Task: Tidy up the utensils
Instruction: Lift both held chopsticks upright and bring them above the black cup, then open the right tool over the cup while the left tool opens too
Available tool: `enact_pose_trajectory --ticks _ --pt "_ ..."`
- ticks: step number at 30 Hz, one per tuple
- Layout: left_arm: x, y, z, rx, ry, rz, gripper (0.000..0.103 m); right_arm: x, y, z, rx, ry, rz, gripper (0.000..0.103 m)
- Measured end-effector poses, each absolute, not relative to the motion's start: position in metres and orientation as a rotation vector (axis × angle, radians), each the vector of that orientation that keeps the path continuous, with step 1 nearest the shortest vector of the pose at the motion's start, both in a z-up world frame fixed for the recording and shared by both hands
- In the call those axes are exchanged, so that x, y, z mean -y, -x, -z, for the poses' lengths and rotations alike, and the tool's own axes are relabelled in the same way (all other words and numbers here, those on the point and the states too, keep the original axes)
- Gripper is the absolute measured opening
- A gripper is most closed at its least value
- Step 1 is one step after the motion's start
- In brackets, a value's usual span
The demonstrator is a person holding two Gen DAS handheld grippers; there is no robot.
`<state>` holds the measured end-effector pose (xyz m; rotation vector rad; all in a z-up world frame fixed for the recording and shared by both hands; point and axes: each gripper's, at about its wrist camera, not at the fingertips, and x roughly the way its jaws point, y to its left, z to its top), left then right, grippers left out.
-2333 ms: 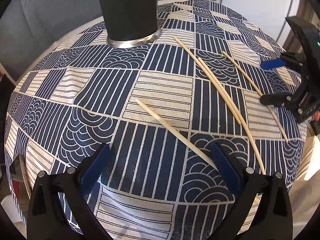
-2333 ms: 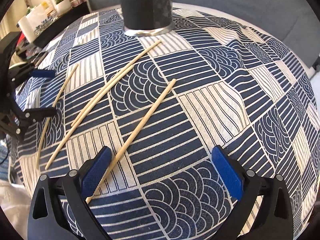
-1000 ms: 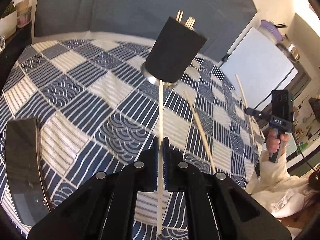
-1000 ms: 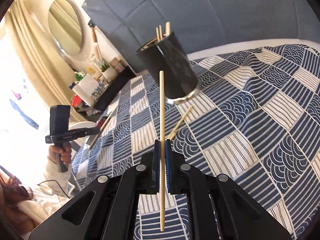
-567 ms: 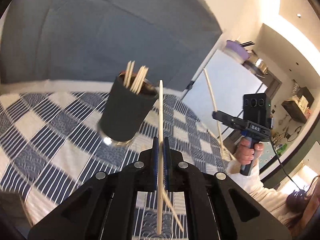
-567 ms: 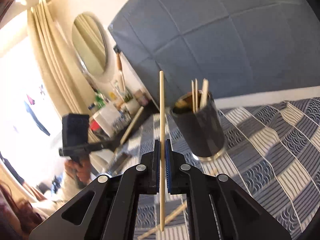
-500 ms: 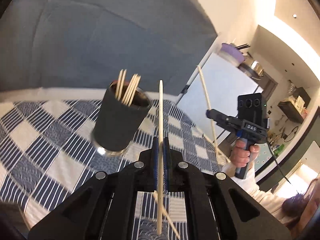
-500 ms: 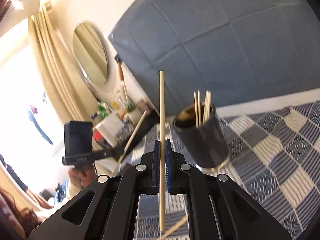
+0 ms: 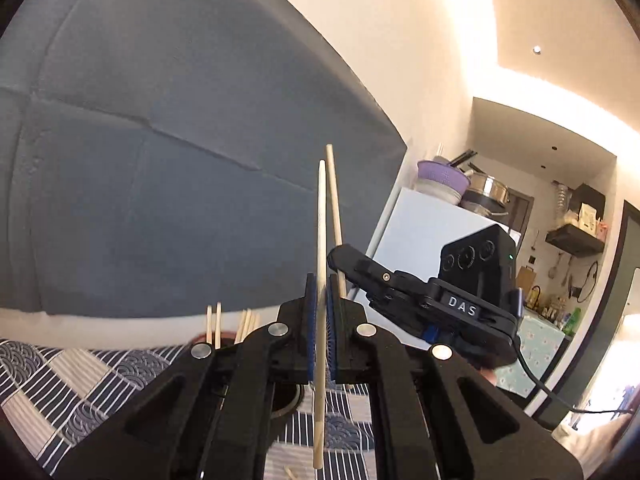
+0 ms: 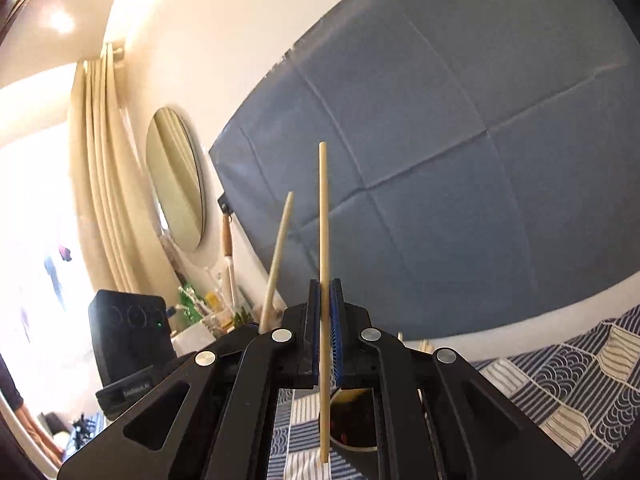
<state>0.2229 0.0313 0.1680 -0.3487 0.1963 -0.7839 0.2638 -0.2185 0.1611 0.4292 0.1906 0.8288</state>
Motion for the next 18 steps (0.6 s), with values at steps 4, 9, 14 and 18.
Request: enact_pose_trajectory --ticks 4,9,14,18 --pt "-0.027 -0.237 -0.164 -0.083 0.342 0.732 0.005 0.216 -0.267 -0.154 -0.026 -0.438 -0.793 0.005" --pt "-0.027 -0.253 -0.144 -0.005 0.349 0.711 0.005 0.214 -0.277 -0.123 0.013 -0.445 -0.765 0.005" --pt "-0.029 -0.259 -0.135 -0.023 0.328 0.683 0.005 0.211 -0.293 -0.113 -0.041 -0.461 -0.768 0.005" --pt "-0.039 -0.257 -0.130 -0.008 0.345 0.663 0.005 0.207 -0.288 -0.117 -0.022 -0.417 -0.739 0.009"
